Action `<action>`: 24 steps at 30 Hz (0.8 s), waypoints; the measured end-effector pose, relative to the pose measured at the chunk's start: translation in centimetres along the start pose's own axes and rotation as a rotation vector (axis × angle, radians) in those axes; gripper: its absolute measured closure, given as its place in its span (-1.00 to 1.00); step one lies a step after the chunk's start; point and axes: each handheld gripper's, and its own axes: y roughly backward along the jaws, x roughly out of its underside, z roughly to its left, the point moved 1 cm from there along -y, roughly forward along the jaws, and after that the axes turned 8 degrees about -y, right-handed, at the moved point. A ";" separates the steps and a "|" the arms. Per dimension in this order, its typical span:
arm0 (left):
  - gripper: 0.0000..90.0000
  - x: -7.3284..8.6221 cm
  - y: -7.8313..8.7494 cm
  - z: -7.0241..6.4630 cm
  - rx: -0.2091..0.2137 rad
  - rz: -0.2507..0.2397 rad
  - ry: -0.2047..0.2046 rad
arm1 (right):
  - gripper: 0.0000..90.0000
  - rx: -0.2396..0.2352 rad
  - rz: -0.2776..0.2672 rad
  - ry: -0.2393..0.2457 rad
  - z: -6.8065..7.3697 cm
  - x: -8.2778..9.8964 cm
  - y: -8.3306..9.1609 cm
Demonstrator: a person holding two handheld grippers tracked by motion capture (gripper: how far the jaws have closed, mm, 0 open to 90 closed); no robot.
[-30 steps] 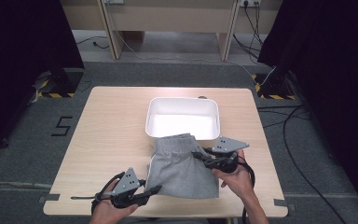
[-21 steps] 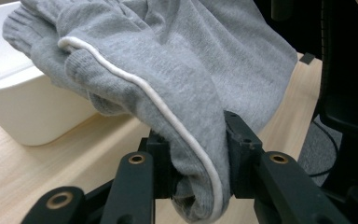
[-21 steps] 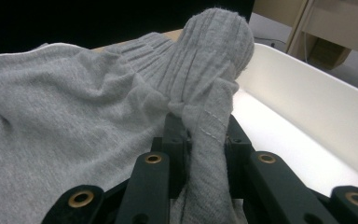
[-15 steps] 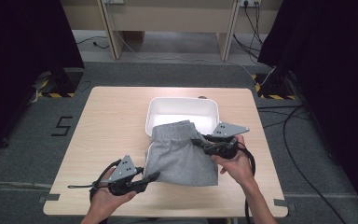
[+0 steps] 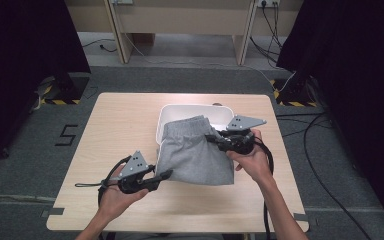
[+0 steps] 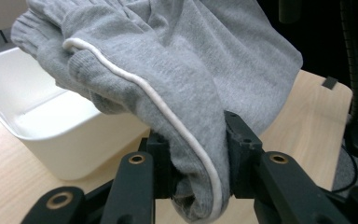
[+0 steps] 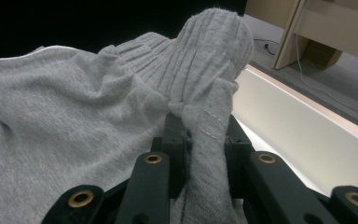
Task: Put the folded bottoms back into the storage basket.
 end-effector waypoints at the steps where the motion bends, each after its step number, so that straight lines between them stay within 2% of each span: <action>1: 0.50 -0.3 -0.2 0.4 -0.003 -0.003 0.007 | 0.70 0.000 -0.003 -0.007 -0.5 -0.3 -0.2; 7: 0.50 -1.0 -0.8 1.3 -0.012 0.007 0.005 | 0.70 0.004 0.012 -0.022 -1.6 -1.0 -0.9; 14: 0.50 -1.5 -2.8 3.1 -0.036 0.018 0.020 | 0.70 0.031 0.019 -0.039 -3.5 -1.9 -2.4; 24: 0.49 -2.3 -4.6 4.8 -0.049 0.034 0.036 | 0.70 0.047 0.040 -0.068 -5.8 -2.7 -4.0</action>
